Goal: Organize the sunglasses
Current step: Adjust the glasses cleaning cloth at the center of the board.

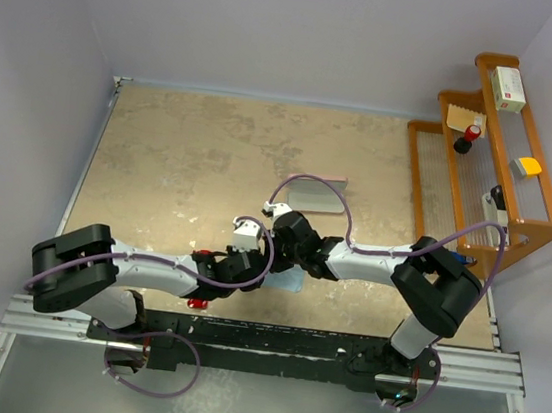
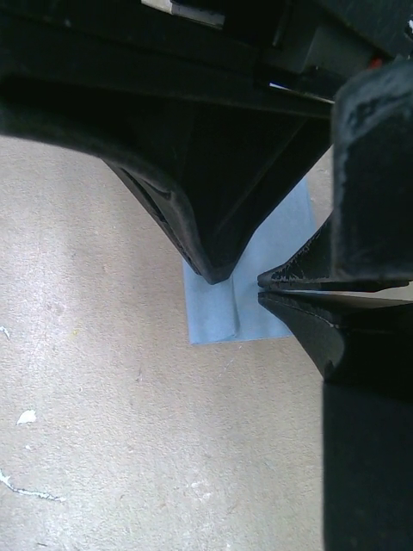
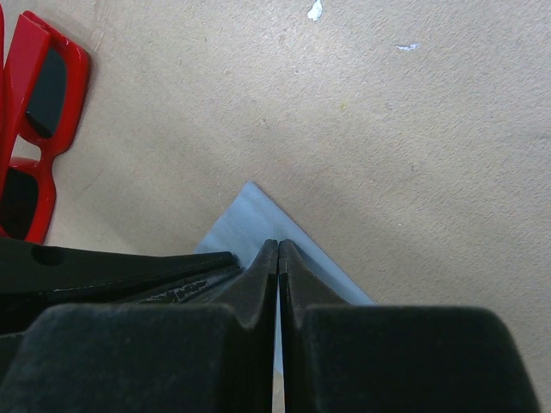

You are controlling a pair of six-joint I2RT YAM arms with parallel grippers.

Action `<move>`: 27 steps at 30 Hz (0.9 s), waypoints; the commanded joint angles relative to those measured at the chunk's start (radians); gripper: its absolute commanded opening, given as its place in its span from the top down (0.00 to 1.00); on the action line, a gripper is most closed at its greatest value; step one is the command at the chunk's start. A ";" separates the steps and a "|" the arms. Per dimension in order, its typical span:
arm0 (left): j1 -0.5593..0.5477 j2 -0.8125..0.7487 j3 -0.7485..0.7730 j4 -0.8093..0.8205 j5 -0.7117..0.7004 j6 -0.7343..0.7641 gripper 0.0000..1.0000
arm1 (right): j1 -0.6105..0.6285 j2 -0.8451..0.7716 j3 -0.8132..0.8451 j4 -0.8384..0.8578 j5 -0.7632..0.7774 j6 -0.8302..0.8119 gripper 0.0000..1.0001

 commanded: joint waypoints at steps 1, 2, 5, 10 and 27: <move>-0.018 -0.006 -0.003 -0.040 0.026 -0.034 1.00 | 0.002 0.010 0.022 0.009 -0.007 0.007 1.00; -0.022 -0.011 -0.003 -0.053 0.026 -0.039 1.00 | 0.003 0.011 0.022 0.009 -0.007 0.007 1.00; -0.037 -0.020 -0.003 -0.085 0.025 -0.054 1.00 | 0.002 0.015 0.025 0.008 -0.009 0.007 1.00; -0.064 -0.027 0.004 -0.113 0.025 -0.075 1.00 | 0.001 0.016 0.025 0.006 -0.009 0.007 1.00; -0.116 -0.037 -0.014 -0.160 0.013 -0.121 1.00 | 0.003 0.012 0.030 -0.006 -0.010 -0.002 1.00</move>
